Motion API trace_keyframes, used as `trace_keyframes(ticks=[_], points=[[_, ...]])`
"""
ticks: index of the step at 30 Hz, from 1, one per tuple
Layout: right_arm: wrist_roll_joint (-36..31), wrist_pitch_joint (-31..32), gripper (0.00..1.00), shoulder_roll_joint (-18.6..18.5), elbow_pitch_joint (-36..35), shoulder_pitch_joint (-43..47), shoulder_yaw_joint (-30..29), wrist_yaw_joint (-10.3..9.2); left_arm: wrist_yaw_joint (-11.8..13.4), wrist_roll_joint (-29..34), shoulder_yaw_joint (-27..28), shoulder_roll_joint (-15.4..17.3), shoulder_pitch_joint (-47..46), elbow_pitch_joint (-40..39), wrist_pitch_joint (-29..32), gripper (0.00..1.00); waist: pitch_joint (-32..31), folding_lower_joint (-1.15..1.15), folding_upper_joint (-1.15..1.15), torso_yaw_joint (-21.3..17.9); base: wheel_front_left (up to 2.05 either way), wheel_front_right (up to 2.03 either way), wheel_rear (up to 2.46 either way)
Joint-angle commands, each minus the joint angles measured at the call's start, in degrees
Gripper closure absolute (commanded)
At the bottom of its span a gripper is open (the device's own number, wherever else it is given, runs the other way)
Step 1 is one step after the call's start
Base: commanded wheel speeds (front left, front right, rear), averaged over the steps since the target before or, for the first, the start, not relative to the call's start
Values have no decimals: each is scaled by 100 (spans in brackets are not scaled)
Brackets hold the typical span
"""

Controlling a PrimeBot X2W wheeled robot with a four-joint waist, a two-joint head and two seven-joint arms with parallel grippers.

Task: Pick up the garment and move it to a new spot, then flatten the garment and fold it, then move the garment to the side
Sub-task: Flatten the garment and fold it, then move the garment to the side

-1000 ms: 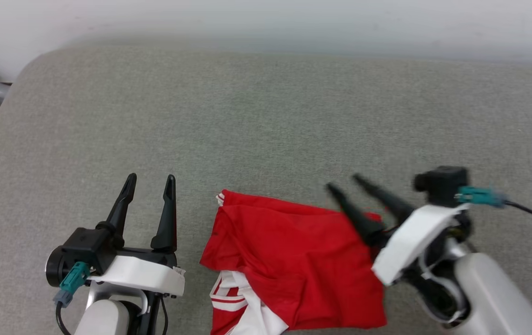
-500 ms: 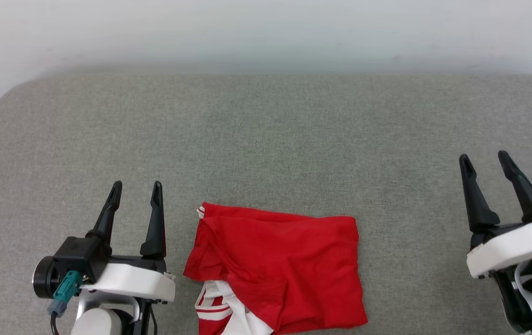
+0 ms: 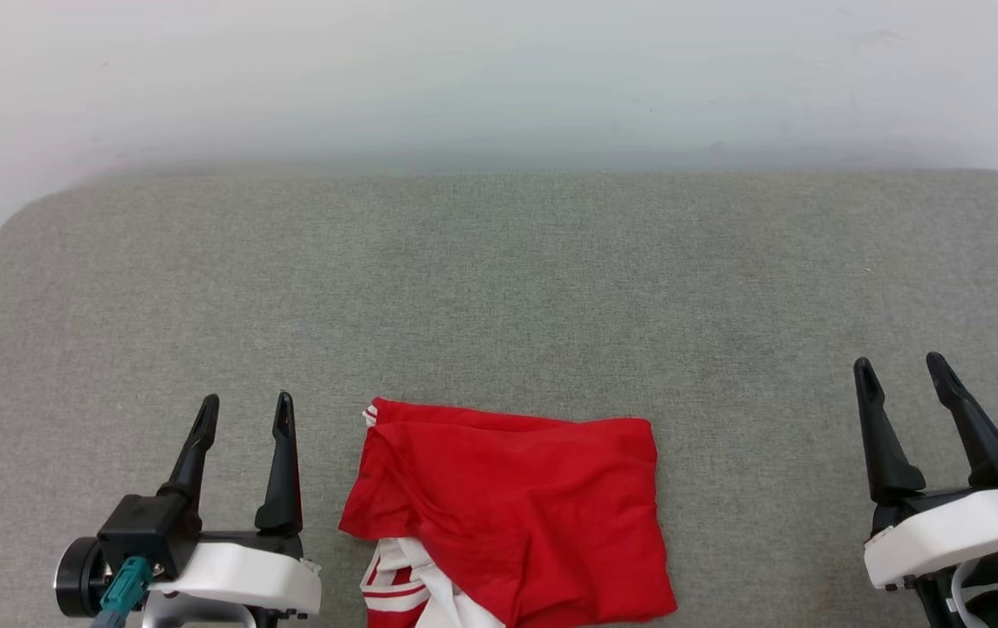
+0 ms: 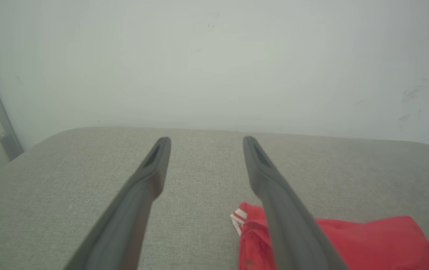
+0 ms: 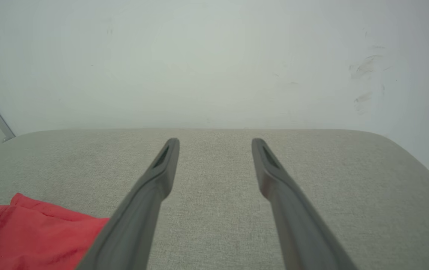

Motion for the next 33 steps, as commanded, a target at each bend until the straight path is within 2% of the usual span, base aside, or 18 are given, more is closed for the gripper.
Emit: trace_keyframes(ticks=[1,11,14,18,26,28,33], points=[[-12,5,0,32,-43,77,1,-2,20,21,2,2,61,-18,-14,0,5,0,0,-7,0,0,0],[38,183,0,119,-55,84,-30,-2,8,17,-35,28,-17,-21,-14,0,44,0,0,-16,0,0,0],[60,402,0,65,6,122,-79,-2,8,24,-54,27,-67,-28,-14,0,71,0,0,17,0,0,0],[298,1214,0,-107,154,263,-80,-2,-18,46,-117,1,-215,-61,-14,0,196,0,0,130,0,0,0],[1292,3237,0,-461,253,434,546,-2,-76,102,-193,-153,-513,-177,-14,0,556,0,0,500,0,0,0],[1446,3515,0,-465,240,373,706,-2,-84,99,-188,-204,-528,-195,-14,0,636,0,0,580,0,0,0],[1772,3756,0,-330,373,33,1063,-2,-147,118,-169,-287,-589,-203,-14,0,850,0,0,749,0,0,0]])
